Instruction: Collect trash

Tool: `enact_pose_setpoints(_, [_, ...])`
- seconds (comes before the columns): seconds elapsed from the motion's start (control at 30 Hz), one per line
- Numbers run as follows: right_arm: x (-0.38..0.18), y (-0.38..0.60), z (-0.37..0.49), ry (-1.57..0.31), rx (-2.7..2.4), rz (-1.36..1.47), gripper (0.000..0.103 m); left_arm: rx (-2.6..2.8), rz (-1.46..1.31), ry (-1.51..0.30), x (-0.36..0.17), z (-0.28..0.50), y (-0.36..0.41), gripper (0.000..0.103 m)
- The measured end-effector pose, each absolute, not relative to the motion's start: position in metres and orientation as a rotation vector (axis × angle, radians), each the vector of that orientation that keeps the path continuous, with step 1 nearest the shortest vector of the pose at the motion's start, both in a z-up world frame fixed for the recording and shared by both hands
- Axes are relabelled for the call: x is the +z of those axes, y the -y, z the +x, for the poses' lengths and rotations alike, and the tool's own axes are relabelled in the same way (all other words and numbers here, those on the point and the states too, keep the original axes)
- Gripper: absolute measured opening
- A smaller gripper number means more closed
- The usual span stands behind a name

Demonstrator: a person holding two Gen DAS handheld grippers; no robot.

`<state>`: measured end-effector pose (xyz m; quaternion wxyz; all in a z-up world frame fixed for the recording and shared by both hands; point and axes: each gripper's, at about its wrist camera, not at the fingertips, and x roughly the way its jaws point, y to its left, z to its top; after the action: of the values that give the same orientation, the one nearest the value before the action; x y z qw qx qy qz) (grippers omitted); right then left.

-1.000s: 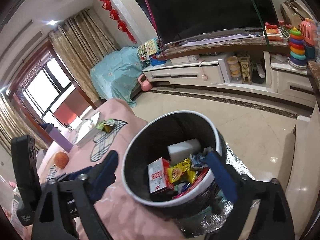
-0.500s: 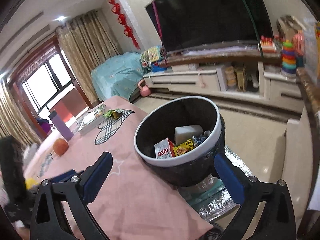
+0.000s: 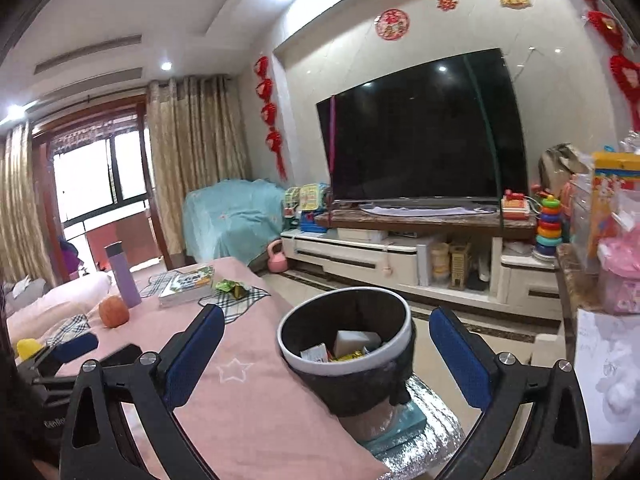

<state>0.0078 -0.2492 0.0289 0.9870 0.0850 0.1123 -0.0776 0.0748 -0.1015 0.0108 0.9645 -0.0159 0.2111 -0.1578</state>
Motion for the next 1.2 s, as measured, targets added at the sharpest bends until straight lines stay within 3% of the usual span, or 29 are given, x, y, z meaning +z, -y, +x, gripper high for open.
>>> enact_pose_setpoints(0.4, [-0.007,0.252,0.004,-0.305,-0.181,0.192,0.103,-0.256,-0.01,-0.403,-0.006,0.054,0.097,0.103])
enact_pose_setpoints(1.2, [-0.005,0.235,-0.005,-0.27,-0.177,0.133,0.103,-0.187,0.021,-0.35,-0.005,0.037,0.087,0.103])
